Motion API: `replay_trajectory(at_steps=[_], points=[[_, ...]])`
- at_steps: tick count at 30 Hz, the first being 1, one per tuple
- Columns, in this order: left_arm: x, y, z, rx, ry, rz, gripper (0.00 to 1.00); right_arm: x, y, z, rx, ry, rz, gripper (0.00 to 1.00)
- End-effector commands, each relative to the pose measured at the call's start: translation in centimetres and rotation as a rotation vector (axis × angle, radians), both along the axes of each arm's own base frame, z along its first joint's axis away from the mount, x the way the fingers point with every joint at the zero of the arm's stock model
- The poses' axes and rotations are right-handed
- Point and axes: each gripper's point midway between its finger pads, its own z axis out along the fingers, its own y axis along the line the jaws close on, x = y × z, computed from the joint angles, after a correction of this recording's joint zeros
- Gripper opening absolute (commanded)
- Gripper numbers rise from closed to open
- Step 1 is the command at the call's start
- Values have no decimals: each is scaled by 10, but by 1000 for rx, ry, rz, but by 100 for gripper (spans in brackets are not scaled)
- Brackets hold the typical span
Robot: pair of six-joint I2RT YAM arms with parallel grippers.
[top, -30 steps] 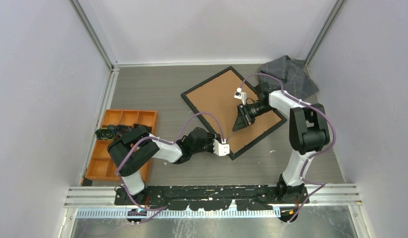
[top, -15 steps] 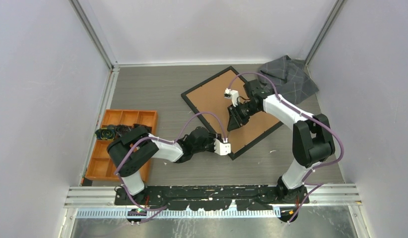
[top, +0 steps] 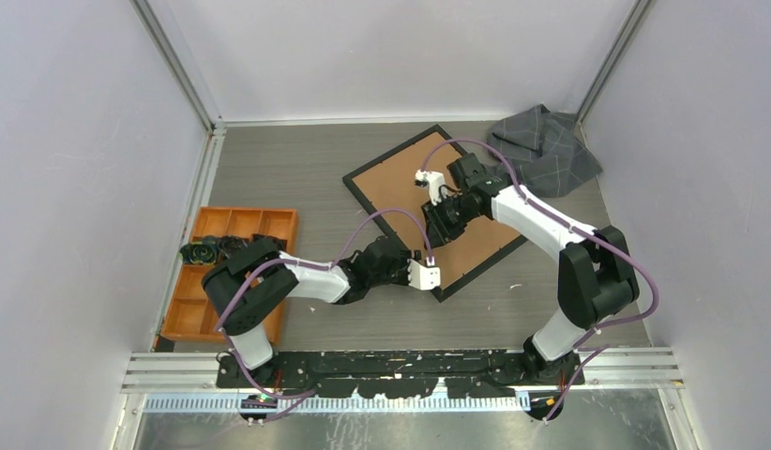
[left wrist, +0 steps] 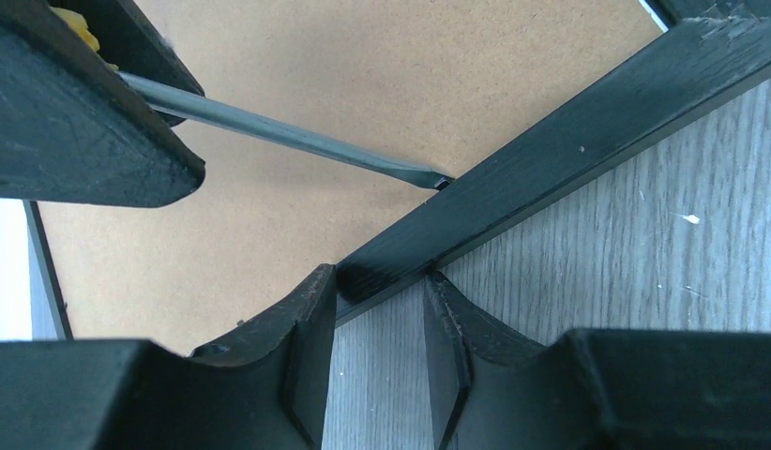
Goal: Take the photo out of the frame
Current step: Release the photo frame item from the photo frame.
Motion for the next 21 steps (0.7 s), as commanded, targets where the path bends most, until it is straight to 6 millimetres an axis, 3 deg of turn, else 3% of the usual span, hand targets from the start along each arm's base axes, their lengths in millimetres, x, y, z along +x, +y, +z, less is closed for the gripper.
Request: replay_trajectory(at_steps=[1,7,10,16,19,21], points=[[15,7,-21,11,71,112,22,-105,34,7,105,484,80,1],[15,6,-21,11,72,113,20,-113,40,8,102,505,119,1],[15,8,-19,0,65,113,20,-102,37,14,111,460,107,1],[13,15,-10,-56,41,89,27,-45,1,21,156,413,-50,1],[18,20,2,-109,0,100,48,-14,-16,28,170,364,-138,1],[22,25,13,-158,-21,118,57,4,-25,31,163,315,-177,1]])
